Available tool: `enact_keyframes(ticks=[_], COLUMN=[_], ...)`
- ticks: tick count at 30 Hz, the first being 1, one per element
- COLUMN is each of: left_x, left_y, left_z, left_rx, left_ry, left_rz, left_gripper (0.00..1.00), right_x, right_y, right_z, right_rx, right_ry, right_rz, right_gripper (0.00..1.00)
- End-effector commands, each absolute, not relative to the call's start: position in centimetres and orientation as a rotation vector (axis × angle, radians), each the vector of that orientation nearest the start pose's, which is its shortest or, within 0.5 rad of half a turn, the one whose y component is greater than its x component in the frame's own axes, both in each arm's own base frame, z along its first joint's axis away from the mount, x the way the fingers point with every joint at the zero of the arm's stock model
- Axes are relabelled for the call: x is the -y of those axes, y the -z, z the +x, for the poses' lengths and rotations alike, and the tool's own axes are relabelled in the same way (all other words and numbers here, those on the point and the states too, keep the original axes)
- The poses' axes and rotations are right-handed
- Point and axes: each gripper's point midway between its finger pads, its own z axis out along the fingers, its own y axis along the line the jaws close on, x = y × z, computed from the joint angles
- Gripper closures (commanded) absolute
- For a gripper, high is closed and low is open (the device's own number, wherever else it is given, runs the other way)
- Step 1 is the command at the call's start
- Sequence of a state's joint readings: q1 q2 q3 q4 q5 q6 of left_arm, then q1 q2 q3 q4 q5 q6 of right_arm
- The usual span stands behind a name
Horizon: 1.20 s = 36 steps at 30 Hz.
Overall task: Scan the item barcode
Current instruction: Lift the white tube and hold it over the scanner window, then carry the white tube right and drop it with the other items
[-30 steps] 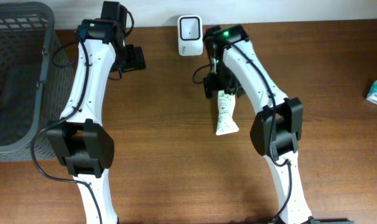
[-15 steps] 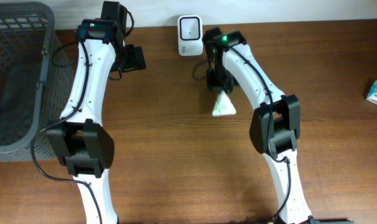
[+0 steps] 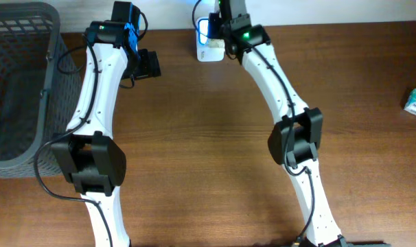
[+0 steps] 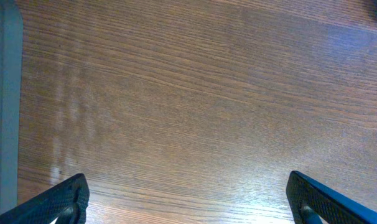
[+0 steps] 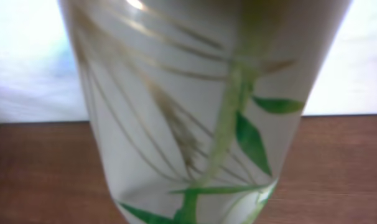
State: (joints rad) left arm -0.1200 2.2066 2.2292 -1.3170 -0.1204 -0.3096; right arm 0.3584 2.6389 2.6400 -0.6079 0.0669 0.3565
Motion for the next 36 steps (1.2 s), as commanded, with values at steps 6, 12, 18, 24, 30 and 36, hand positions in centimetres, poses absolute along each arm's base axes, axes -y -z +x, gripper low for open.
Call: enact_keyframes(ticks=[6, 12, 18, 24, 30, 36], left_x=[3.5, 3.5, 3.5, 3.5, 3.5, 3.5], left_y=[-16.3, -16.3, -16.3, -16.3, -16.3, -16.3], left_z=[48.5, 48.5, 48.5, 48.5, 48.5, 48.5], left_rx=[-2.818, -2.818, -2.818, -2.818, -2.818, -2.818], left_ry=[-0.081, -0.081, -0.081, -0.081, -0.081, -0.08], left_rz=[-0.299, -0.299, -0.299, -0.299, -0.299, -0.299], left_gripper=[0.01, 0.01, 0.01, 0.01, 0.01, 0.01], right_x=[-20.0, 7.8, 26.7, 31.9, 35.2, 30.9], right_y=[-20.2, -19.4, -17.1, -13.7, -14.5, -21.1], right_z=[65.8, 58.6, 47.6, 42.8, 38.8, 39.4], right_rx=[-2.144, -2.232, -2.43, -2.54, -2.521, -2.484], right_ry=[-0.24, 0.649, 0.957, 0.539, 0.838, 0.736], right_rz=[0.115, 0.714, 1.024, 1.298, 1.366, 1.27], right_gripper=[0.96, 0.96, 0.96, 0.96, 0.25, 0.01])
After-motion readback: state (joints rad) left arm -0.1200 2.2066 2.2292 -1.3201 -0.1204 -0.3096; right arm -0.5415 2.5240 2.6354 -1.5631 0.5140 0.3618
